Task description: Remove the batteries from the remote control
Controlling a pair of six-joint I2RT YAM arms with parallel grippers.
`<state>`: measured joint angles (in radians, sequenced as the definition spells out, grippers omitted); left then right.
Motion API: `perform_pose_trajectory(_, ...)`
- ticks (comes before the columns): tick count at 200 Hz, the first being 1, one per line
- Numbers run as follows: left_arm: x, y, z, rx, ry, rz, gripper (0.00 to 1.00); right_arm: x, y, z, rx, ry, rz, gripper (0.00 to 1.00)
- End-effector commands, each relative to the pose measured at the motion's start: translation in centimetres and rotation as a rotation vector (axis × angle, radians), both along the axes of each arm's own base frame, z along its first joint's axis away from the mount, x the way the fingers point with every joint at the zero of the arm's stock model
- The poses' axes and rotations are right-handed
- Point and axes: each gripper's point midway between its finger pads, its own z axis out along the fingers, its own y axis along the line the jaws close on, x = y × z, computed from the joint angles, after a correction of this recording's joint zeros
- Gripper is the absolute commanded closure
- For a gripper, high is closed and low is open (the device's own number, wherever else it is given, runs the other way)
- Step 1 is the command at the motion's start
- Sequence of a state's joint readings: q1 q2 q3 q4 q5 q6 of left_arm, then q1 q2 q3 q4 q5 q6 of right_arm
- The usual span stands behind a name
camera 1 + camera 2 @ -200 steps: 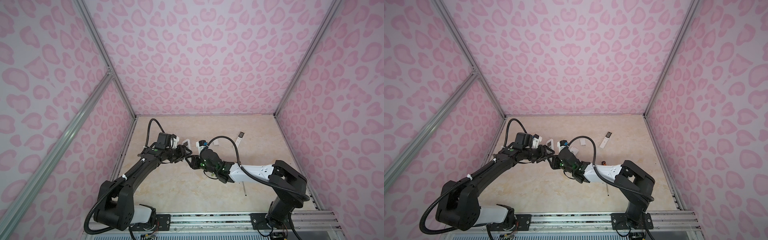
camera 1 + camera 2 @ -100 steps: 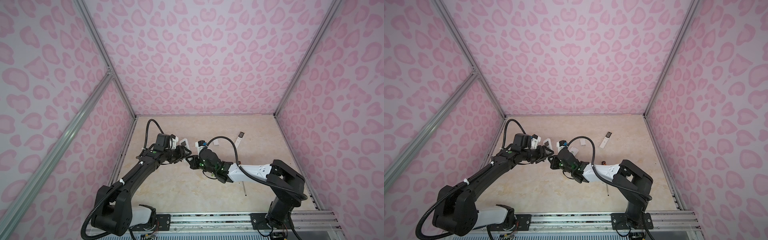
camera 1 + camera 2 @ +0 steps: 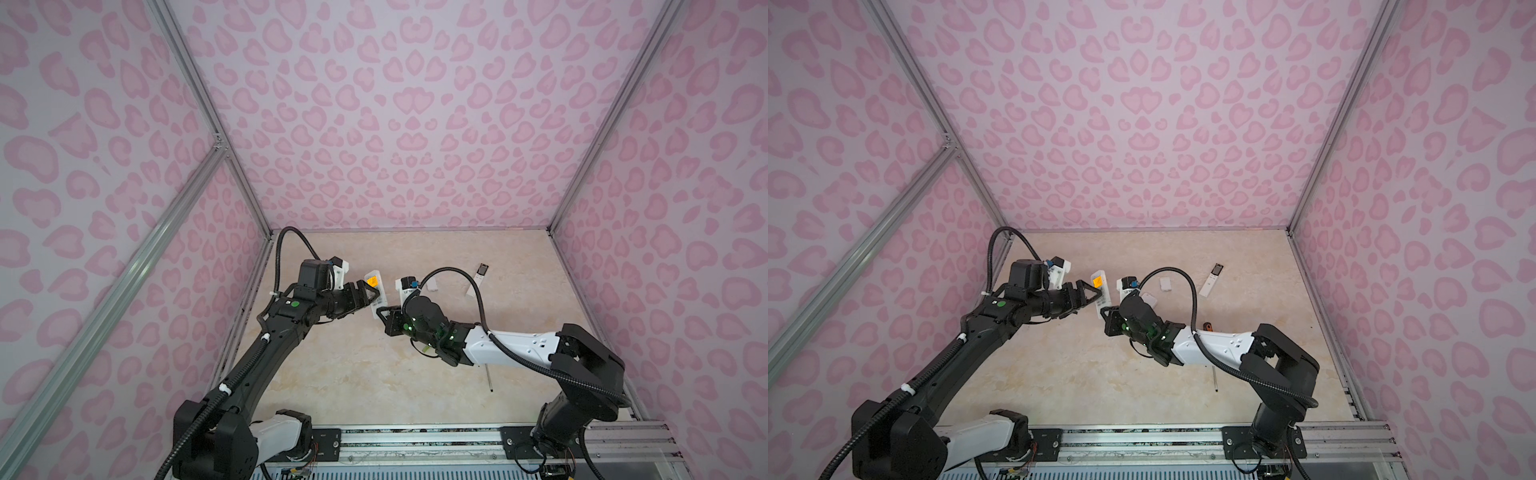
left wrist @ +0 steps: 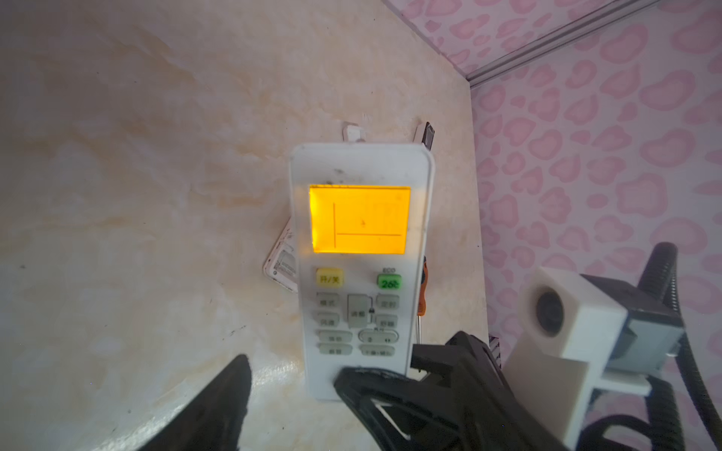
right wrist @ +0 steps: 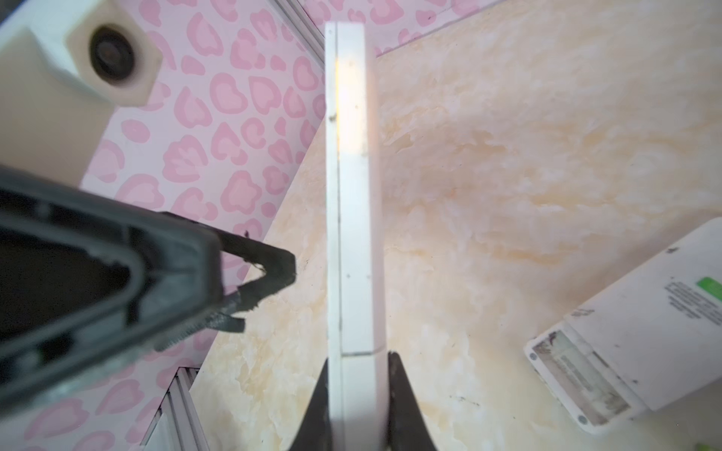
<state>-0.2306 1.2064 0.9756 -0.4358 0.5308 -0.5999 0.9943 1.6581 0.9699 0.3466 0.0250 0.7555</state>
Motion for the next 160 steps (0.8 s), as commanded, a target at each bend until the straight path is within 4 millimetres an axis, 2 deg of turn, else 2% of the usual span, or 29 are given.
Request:
perform_pose_trajectory(1,-0.4,1.9,0.6,0.046,0.015,0.033,0.17,0.5,-1.4,0.0,-0.133,-0.089,-0.022,1.00)
perform_pose_trajectory(20,-0.5,3.0,1.3,0.055,0.024,0.069,0.18,0.3,-1.8,0.6,-0.244,-0.164,-0.017,1.00)
perform_pose_trajectory(51,-0.8,3.8,2.6,0.008,0.036,0.140,0.18,-0.1,-2.2,1.4,-0.423,-0.276,-0.009,1.00)
perform_pose_trajectory(76,-0.8,3.6,3.9,-0.057,0.057,0.174,0.18,-0.3,-2.5,2.1,-0.528,-0.379,-0.026,1.00)
perform_pose_trajectory(99,-0.8,3.2,4.8,-0.113,0.080,0.184,0.20,-1.0,-1.9,2.6,-0.628,-0.470,-0.014,1.00)
perform_pose_trajectory(132,-0.6,3.0,5.0,-0.171,0.120,0.225,0.26,-2.0,-0.7,2.9,-0.787,-0.580,-0.005,1.00)
perform_pose_trajectory(160,-0.5,2.9,3.7,-0.192,0.189,0.252,0.31,-3.1,0.8,3.1,-0.904,-0.676,0.013,1.00)
